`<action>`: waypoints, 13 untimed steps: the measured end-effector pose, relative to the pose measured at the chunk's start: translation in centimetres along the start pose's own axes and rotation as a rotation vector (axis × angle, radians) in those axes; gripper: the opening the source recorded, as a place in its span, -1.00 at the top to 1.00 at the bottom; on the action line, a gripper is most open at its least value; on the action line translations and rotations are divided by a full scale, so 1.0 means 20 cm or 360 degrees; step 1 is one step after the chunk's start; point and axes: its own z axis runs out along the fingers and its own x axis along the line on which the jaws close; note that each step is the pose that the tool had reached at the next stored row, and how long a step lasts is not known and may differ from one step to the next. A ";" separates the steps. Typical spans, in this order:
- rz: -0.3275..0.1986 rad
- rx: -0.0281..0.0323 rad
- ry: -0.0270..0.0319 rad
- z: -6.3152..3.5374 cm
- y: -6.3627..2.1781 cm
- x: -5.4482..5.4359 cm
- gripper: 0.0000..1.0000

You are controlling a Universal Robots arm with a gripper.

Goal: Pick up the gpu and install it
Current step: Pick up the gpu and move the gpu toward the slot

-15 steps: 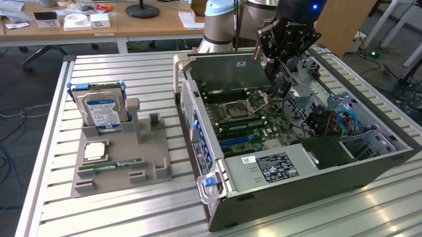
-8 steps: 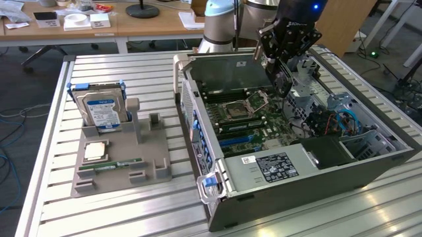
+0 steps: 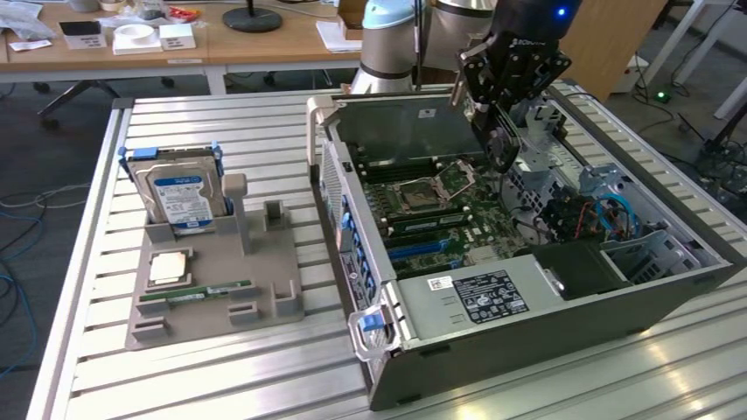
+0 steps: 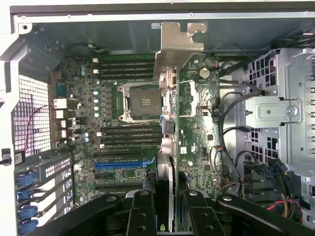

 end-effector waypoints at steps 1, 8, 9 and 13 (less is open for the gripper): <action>0.0000 0.00000 0.00000 0.000 0.000 0.00 0.47; 0.0000 0.00001 0.00000 0.000 0.000 0.00 0.47; 0.0000 0.00000 0.00000 0.000 0.000 0.00 0.47; 0.0000 0.00000 0.00000 0.000 0.001 -0.01 0.47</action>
